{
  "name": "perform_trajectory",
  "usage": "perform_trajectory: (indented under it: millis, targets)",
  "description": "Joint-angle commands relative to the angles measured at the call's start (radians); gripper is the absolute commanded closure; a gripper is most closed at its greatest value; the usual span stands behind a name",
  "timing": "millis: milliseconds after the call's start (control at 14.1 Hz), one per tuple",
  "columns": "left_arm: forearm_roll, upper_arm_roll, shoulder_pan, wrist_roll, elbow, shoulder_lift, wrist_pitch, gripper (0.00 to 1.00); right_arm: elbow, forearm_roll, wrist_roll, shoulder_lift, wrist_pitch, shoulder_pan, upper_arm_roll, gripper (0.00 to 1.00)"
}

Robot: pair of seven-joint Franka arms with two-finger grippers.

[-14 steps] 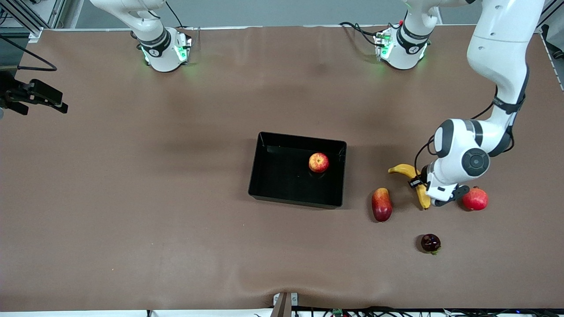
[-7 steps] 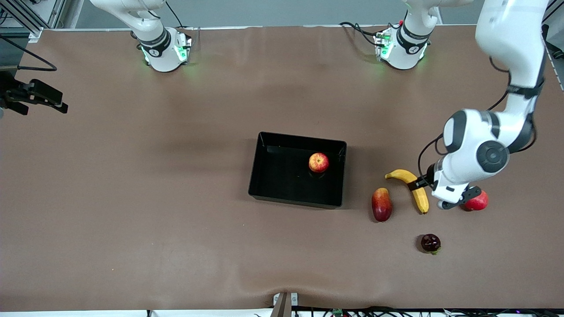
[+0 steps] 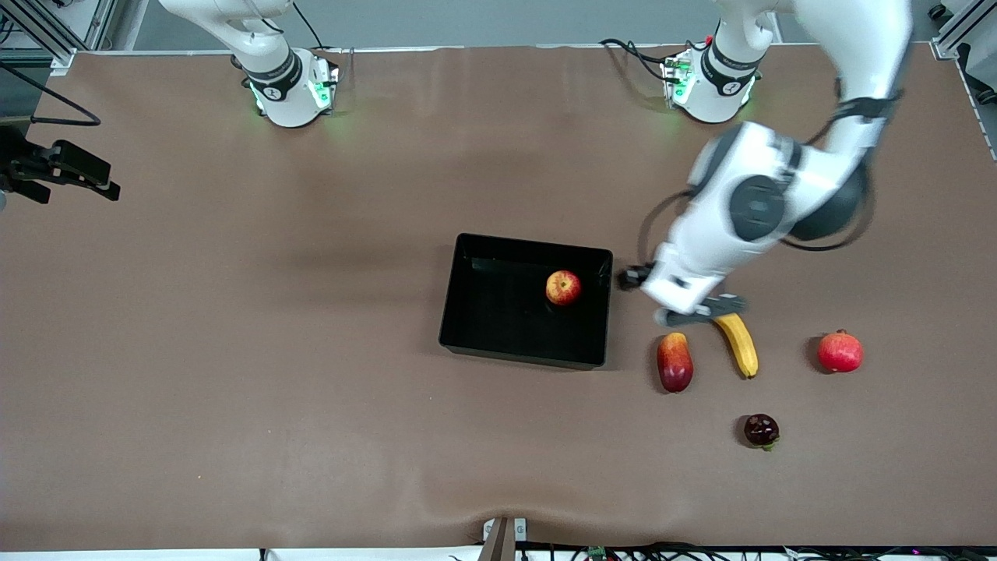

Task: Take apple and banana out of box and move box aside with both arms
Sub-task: 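Move the left gripper back over the red apple in the tray, then lower the left gripper and grasp the red apple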

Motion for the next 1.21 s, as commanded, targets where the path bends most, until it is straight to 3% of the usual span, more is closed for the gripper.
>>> perform_trajectory:
  millis: [0,356,854,925,1067,1138]
  targets:
    - [0.020,0.005,-0.098,-0.124,0.069,0.112,0.056,0.00,0.019,0.012,0.010,0.013,-0.006,0.000,0.001,0.00]
    - [0.193,0.003,-0.177,-0.329,0.055,0.267,0.174,0.00,0.019,0.012,0.010,0.013,-0.006,0.000,0.001,0.00]
    - [0.215,0.003,-0.186,-0.336,0.031,0.324,0.239,0.00,0.019,0.012,0.010,0.013,-0.006,-0.002,0.001,0.00]
    - [0.215,0.002,-0.186,-0.336,0.031,0.326,0.240,0.15,0.019,0.012,0.010,0.013,-0.006,-0.002,0.001,0.00]
    - [0.207,0.002,-0.188,-0.358,0.032,0.323,0.239,0.75,0.019,0.012,0.010,0.013,-0.006,-0.002,0.001,0.00]
    - [0.207,0.002,-0.191,-0.400,0.037,0.318,0.239,1.00,0.019,0.012,0.010,0.013,-0.006,0.000,0.001,0.00]
